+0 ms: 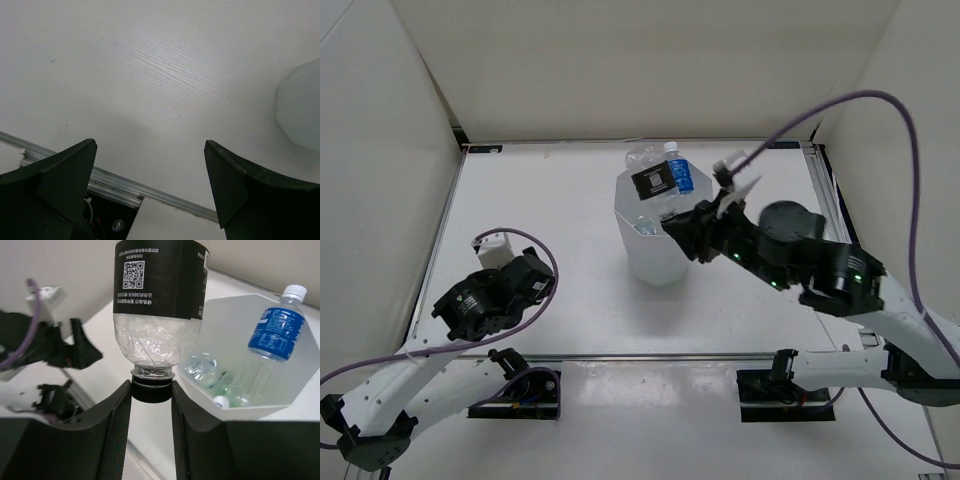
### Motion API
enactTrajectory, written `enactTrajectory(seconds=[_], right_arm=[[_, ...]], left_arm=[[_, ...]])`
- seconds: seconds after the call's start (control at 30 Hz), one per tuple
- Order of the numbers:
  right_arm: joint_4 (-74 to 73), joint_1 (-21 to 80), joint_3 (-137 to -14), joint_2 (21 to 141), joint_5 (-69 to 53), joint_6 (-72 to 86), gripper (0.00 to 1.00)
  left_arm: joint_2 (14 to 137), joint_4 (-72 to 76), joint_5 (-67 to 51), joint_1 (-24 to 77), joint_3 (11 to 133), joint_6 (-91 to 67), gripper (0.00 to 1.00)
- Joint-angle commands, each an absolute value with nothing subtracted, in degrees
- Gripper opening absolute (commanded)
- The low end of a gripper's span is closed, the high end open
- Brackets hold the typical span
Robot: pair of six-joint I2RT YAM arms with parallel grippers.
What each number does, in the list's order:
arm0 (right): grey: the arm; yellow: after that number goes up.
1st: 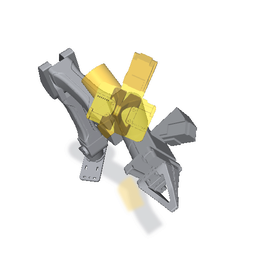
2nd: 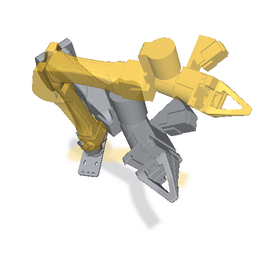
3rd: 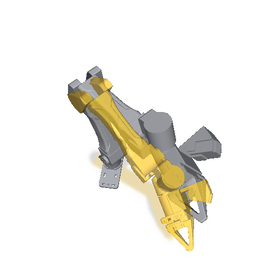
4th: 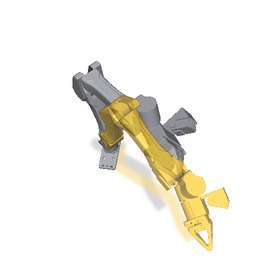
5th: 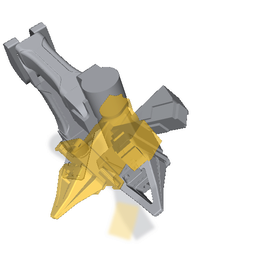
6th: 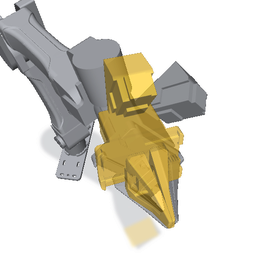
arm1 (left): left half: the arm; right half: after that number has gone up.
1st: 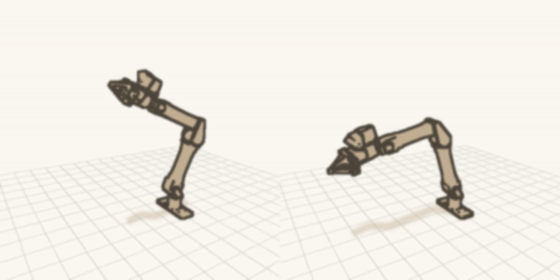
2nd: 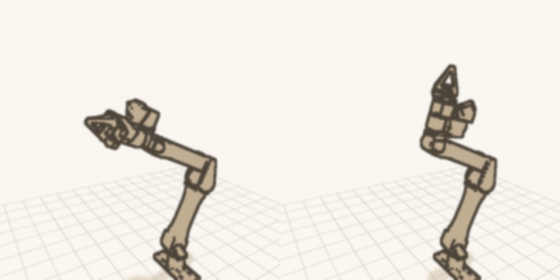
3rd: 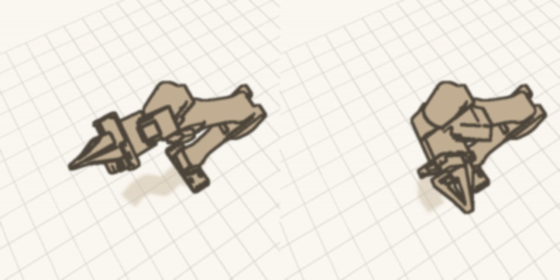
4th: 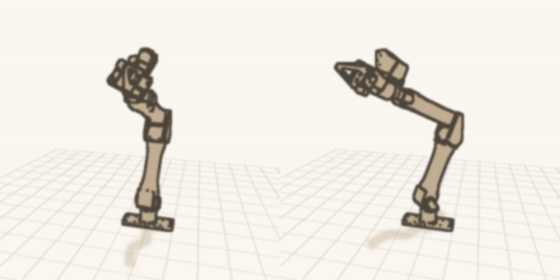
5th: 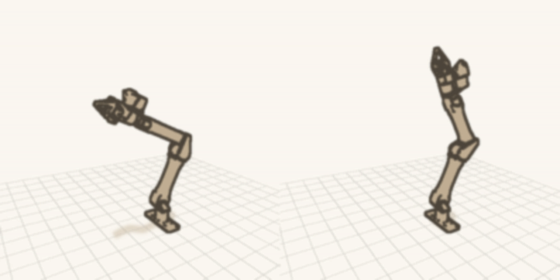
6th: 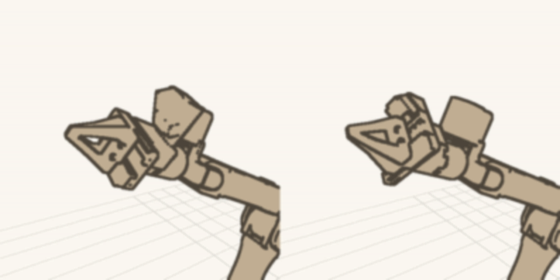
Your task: Put the plastic bottles in the bin
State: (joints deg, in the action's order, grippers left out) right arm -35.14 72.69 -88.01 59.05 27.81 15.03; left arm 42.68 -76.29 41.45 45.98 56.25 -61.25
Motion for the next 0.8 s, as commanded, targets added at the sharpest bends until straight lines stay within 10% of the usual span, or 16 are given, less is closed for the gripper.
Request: enactTrajectory(seconds=[0.0, 0.13, 0.2, 0.23, 0.53, 0.77], right_arm=[[-37.44, 66.66, -88.68, 65.73, 25.15, 11.24, 0.05], [-36.21, 55.57, -86.67, 66.97, 15.84, 18.8, 0.24], [-35.33, 53.0, -86.04, 66.45, 13.11, 19.6, 0.57], [-35.33, 53.0, -86.65, 66.45, 13.1, 18.99, 1.0], [-59.23, 41.87, -115.41, 75.15, 9.6, 21.36, 1.0], [-50.29, 25.85, -93.65, 70.95, -47.53, 23.02, 1.0]], left_arm=[[44.38, -74.53, 43.51, 46.05, 55.63, -60.03, 1.0], [45.7, -74.53, 43.51, 46.05, 56.34, -57.84, 1.0], [45.7, -76.27, 43.51, 46.05, 57.65, -58.53, 1.0], [45.7, -77.16, 44.29, 46.05, 57.66, -59.23, 1.0], [36.49, -78.4, 46.05, 46.05, 55.73, -65.3, 1.0], [36.82, -78.4, 46.05, 46.05, 61.5, -61.98, 1.0]])
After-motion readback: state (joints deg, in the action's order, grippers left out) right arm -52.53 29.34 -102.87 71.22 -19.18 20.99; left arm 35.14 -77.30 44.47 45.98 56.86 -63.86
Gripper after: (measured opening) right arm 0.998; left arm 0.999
